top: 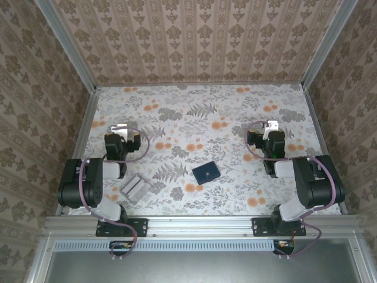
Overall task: Put the credit cards into the card holder
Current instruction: Move the storage box to the center of the table.
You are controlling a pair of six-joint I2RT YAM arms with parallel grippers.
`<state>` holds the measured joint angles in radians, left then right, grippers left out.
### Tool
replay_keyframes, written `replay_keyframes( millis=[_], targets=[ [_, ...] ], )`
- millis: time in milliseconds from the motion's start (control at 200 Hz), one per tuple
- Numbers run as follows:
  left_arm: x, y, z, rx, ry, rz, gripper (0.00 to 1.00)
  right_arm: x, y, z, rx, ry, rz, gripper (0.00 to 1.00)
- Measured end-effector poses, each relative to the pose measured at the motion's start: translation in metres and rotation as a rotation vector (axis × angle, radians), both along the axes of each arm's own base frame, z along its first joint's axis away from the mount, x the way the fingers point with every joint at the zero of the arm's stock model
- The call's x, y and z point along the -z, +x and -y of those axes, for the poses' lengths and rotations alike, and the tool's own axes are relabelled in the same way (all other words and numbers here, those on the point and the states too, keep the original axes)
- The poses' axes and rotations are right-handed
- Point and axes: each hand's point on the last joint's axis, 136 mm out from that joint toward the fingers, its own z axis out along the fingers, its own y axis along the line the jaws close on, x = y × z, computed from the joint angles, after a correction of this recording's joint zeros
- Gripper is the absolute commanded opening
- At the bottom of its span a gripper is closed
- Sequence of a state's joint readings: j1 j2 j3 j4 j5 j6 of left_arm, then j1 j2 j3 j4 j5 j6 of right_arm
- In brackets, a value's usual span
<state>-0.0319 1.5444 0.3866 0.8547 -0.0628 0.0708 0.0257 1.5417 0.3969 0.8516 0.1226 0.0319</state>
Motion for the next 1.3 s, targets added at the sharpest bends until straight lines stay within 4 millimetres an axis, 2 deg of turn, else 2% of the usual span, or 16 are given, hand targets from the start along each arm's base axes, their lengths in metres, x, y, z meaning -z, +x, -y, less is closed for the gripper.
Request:
replay_keyframes(
  millis=[245,345,410,565,635,680,765,850,975,1070,1125,1195,1300],
  targets=[
    [0.001,-0.001,0.003,0.016,-0.005,-0.020,1.00,0.000,0.000,0.000,0.000,0.000,0.000,1.00],
    [-0.017,-0.007,0.013,0.040,0.002,-0.029,1.00,0.000,0.000,0.000,0.000,0.000,0.000,1.00],
    [-0.050,-0.012,0.027,0.068,-0.009,0.011,1.00,0.000,0.000,0.000,0.000,0.000,0.000,1.00],
    [-0.159,-0.037,0.049,0.073,-0.179,0.169,1.00,0.000,0.000,0.000,-0.001,0.000,0.000,1.00],
    [-0.193,-0.056,0.053,0.075,-0.260,0.216,1.00,0.000,0.000,0.000,-0.002,0.000,0.000,1.00],
    [-0.201,-0.068,0.052,0.068,-0.315,0.220,1.00,0.000,0.000,0.000,-0.003,0.000,0.000,1.00],
    [-0.197,-0.086,0.049,0.050,-0.406,0.185,1.00,0.000,0.000,-0.001,-0.004,0.000,0.000,1.00],
    [-0.177,-0.099,0.056,0.086,-0.467,0.090,0.99,0.000,0.000,-0.001,-0.004,0.001,0.000,1.00],
    [-0.142,-0.117,0.096,0.228,-0.515,-0.117,0.99,0.000,0.000,-0.001,-0.004,0.000,0.000,1.00],
    [-0.114,-0.147,0.148,0.391,-0.487,-0.314,0.97,0.000,0.000,-0.001,-0.004,0.000,0.000,1.00],
    [-0.099,-0.167,0.171,0.458,-0.442,-0.433,0.95,0.000,0.000,-0.001,-0.004,0.001,0.000,1.00],
    [-0.084,-0.181,0.182,0.458,-0.374,-0.567,0.93,0.000,0.000,-0.001,-0.004,0.000,0.000,1.00],
    [-0.061,-0.186,0.180,0.351,-0.293,-0.740,0.90,0.000,0.000,-0.001,-0.004,0.000,0.000,1.00]
  ],
)
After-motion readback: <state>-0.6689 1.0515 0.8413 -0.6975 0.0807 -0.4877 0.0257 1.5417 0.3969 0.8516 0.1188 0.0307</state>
